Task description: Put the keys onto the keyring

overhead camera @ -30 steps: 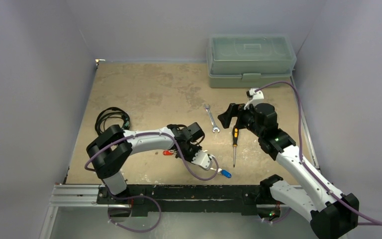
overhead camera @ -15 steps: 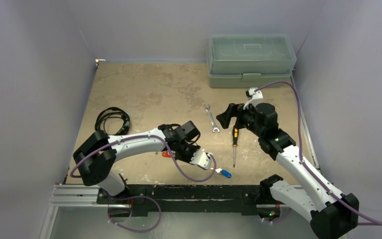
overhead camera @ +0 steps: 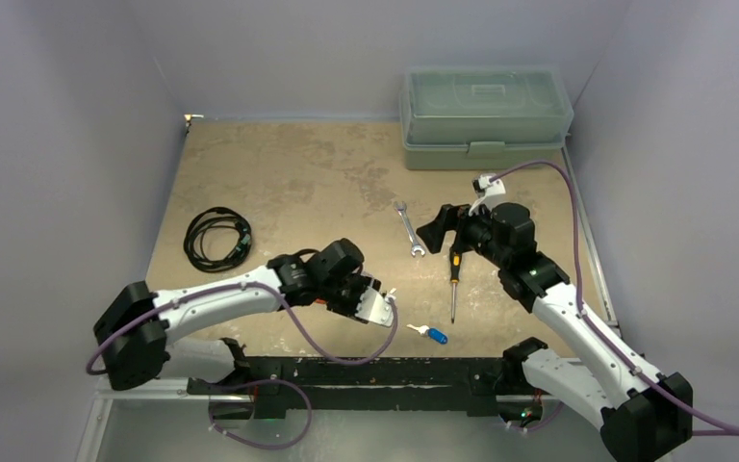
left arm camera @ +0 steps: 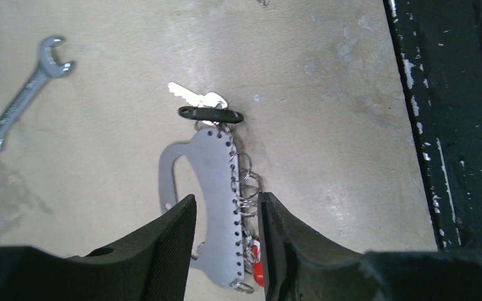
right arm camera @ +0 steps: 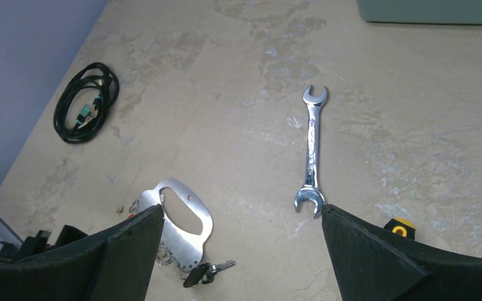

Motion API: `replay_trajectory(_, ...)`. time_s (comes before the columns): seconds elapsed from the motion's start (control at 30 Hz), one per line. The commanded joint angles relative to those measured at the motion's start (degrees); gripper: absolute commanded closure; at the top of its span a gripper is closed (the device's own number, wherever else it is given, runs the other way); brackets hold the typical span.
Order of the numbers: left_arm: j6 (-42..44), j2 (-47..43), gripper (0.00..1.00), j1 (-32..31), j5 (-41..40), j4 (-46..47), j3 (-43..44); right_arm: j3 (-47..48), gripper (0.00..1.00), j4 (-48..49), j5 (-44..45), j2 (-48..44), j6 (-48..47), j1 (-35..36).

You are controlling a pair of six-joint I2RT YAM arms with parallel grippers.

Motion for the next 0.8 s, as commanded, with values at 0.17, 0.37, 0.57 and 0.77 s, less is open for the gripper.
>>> replay_trajectory(0.17,2.7,-5.03,0.52,-6.84,-11.83,12.76,-9.91,0.58,0.01,2.75,-2.11,1.32,-0.79,0.05)
replay_trajectory(0.37,3.32,-2.15,0.54,-7.18,-12.33,15.15,-9.85,0.21,0.01,2.9,-2.38,0.36,-0.71,0.08)
replay_trajectory(0.57,3.41,0.65,0.59,-7.54,-13.01,15.86,-9.59,-0.11,0.01,3.08,-2.51,0.13,-0.62,0.08)
replay_trajectory(0.77,3.5,2.6,0.65,-7.67,-13.5,16.24,-9.33,-0.32,0.01,3.07,-2.56,-0.21,-0.68,0.09)
